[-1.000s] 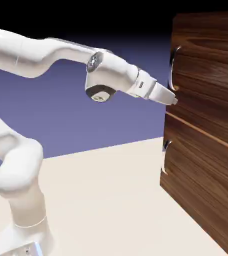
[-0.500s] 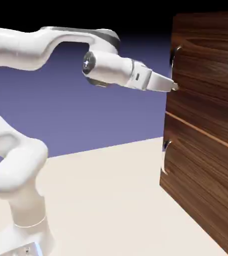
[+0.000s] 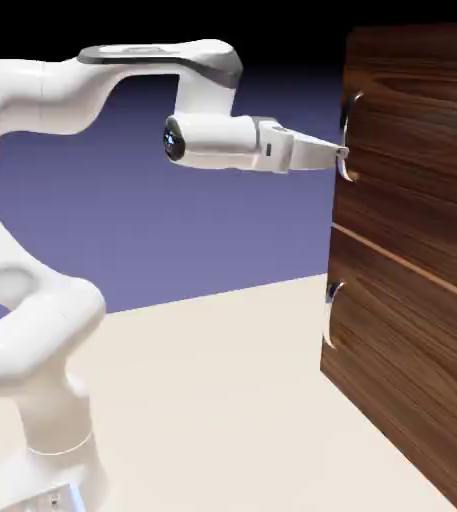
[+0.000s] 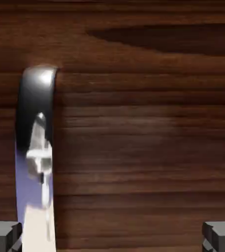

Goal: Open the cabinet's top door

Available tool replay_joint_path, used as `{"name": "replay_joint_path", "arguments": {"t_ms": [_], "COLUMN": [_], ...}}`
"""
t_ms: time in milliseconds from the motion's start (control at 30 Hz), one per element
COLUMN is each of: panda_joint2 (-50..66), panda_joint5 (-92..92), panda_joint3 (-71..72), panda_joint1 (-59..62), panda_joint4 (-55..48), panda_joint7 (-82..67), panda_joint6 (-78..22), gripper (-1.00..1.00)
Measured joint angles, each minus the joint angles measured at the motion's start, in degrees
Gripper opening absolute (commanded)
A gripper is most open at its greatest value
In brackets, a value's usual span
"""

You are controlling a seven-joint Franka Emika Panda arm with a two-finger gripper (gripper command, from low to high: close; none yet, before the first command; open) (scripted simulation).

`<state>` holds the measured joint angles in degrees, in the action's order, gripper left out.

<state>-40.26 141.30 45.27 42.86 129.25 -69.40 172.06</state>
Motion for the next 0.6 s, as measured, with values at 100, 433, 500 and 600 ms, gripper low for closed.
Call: {"name": "replay_joint_path", "arguments": {"t_ms": [100, 433, 500, 600], "panda_joint2": [-0.4, 2.6, 4.0, 4.1], "panda_joint5": [7.5, 21.1, 21.6, 20.6], "panda_joint3": [2.4, 12.8, 15.3, 13.7], "panda_joint1": [2.3, 14.4, 17.6, 15.6], "panda_joint4": [-1.7, -10.2, -12.4, -11.2], "panda_joint7": [-5.9, -17.1, -17.7, -17.3], "panda_joint6": [-0.1, -0.9, -1.1, -1.7], "gripper": [0.00, 0.00, -1.00, -1.00]}}
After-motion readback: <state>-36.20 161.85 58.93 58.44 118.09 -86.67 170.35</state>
